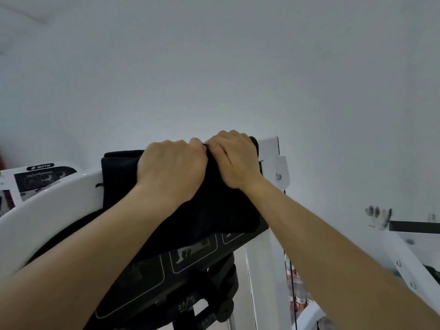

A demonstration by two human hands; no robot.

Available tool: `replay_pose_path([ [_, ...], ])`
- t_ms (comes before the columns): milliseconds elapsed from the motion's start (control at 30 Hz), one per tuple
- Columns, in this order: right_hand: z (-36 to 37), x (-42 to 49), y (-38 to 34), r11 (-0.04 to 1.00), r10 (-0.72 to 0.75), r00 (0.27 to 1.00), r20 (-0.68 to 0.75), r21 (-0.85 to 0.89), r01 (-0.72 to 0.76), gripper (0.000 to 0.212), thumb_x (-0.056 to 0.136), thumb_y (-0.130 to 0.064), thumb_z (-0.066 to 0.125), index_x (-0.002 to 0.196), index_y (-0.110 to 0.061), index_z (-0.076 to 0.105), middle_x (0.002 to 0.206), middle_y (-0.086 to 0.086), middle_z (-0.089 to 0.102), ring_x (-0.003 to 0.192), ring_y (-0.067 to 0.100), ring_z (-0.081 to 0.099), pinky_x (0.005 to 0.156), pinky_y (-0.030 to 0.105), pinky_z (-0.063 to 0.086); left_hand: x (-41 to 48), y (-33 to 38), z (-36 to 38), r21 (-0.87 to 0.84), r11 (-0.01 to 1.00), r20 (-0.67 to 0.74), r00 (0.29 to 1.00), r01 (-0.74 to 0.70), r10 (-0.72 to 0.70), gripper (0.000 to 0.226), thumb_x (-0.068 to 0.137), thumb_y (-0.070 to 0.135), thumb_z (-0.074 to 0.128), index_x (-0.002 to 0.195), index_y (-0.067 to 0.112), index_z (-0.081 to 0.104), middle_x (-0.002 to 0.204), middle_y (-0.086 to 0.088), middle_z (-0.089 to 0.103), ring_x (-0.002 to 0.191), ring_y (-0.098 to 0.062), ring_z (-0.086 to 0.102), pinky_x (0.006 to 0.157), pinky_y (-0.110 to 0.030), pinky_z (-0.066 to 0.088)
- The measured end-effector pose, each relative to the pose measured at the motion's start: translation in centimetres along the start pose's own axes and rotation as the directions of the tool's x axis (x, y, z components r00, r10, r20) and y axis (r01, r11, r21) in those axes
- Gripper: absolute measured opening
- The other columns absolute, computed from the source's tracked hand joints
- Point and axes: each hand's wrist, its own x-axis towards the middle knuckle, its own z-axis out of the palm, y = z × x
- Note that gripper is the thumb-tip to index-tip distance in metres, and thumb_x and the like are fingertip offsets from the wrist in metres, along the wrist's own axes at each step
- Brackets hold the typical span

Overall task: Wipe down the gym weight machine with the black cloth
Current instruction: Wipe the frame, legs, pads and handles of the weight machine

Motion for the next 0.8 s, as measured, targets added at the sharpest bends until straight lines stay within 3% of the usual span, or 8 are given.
replay_pose_path([
  [167,-1.3,1.0,6.6,0.989,0.133,0.99,0.036,-0.066,-0.131,0.055,0.095,-0.04,0.018,0.074,-0.018,0.064,0.073,-0.003,0.063,0.072,0.021,0.053,0.072,0.042,0.041,4.6,4.7,1.3,-0.061,0.997,0.044,0.998,-0.042,0.045,0.008,0.095,0.015,0.041,0.09,0.015,0.035,0.063,0.002,0.028,0.049,-0.016,0.023,0.048,-0.03,0.013],
  [300,-2.1,1.3,8.9,0.982,0.18,0.984,0.007,-0.052,-0.18,0.039,0.096,-0.03,0.027,0.057,-0.027,0.03,0.058,-0.005,0.043,0.064,0.02,0.042,0.06,0.037,0.027,7.5,7.4,2.2,-0.069,0.994,0.055,0.994,-0.089,0.093,0.005,0.095,0.013,0.043,0.099,0.016,0.041,0.064,0.001,0.026,0.05,-0.017,0.022,0.048,-0.031,0.012],
  [500,-2.2,1.6,11.7,0.969,0.238,0.971,0.013,0.07,-0.238,0.04,0.093,-0.025,0.031,0.054,-0.028,0.025,0.051,-0.006,0.036,0.056,0.014,0.033,0.056,0.036,0.025,9.5,9.2,2.5,-0.072,0.988,0.098,0.985,-0.135,0.141,0.016,0.096,0.011,0.043,0.111,0.013,0.049,0.065,0.002,0.026,0.051,-0.017,0.022,0.048,-0.031,0.012],
  [567,-2.4,1.4,11.4,0.977,0.205,0.979,0.016,-0.063,-0.204,0.037,0.093,-0.027,0.024,0.057,-0.029,0.028,0.054,-0.008,0.038,0.062,0.018,0.037,0.063,0.036,0.029,9.0,8.9,2.2,-0.066,0.987,0.087,0.984,-0.148,0.153,0.012,0.101,0.016,0.041,0.11,0.014,0.05,0.065,0.002,0.026,0.051,-0.016,0.022,0.048,-0.031,0.011],
  [633,-2.8,1.0,10.1,0.962,0.201,0.979,0.045,-0.198,-0.188,0.04,0.091,-0.034,0.013,0.065,-0.029,0.042,0.062,-0.011,0.046,0.072,0.02,0.042,0.073,0.036,0.03,7.8,7.8,2.0,-0.065,0.988,0.075,0.987,-0.14,0.145,0.013,0.105,0.022,0.038,0.107,0.015,0.049,0.064,0.003,0.027,0.05,-0.015,0.022,0.048,-0.031,0.011],
  [700,-2.5,0.8,7.7,0.963,0.175,0.982,0.072,-0.222,-0.155,0.055,0.092,-0.038,0.009,0.08,-0.022,0.06,0.075,-0.007,0.059,0.079,0.022,0.05,0.082,0.039,0.036,6.1,5.8,1.6,-0.047,0.992,0.063,0.991,-0.114,0.117,0.019,0.108,0.028,0.032,0.099,0.017,0.044,0.063,0.004,0.027,0.05,-0.015,0.022,0.048,-0.031,0.011],
  [800,-1.1,0.8,2.6,0.981,0.138,0.986,0.096,-0.152,-0.122,0.069,0.097,-0.043,0.006,0.088,-0.017,0.069,0.08,-0.002,0.065,0.079,0.023,0.055,0.083,0.044,0.041,2.8,1.7,0.6,-0.034,0.995,0.055,0.994,-0.094,0.095,0.029,0.109,0.035,0.02,0.091,0.018,0.033,0.062,0.003,0.028,0.049,-0.016,0.023,0.048,-0.031,0.011],
])
